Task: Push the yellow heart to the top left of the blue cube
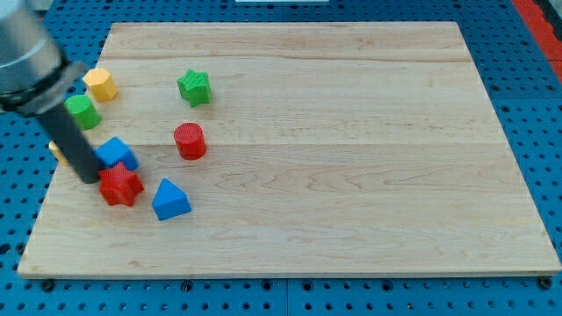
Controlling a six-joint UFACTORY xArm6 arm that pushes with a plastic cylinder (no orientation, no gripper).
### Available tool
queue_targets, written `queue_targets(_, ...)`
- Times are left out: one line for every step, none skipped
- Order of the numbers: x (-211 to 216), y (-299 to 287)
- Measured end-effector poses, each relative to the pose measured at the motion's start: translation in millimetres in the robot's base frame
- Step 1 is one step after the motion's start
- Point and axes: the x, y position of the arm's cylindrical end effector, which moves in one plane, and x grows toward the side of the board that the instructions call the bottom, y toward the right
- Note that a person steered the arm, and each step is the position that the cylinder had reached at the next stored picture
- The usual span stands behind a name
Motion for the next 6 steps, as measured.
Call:
queue_targets(19.3, -26.1)
queue_targets(25.8, -76.5)
queue_targets(-0.2, -92.0)
queue_targets(-27.1, -83.6)
queue_targets(-52.7, -31.8)
queue_targets(-49.3, -92.9)
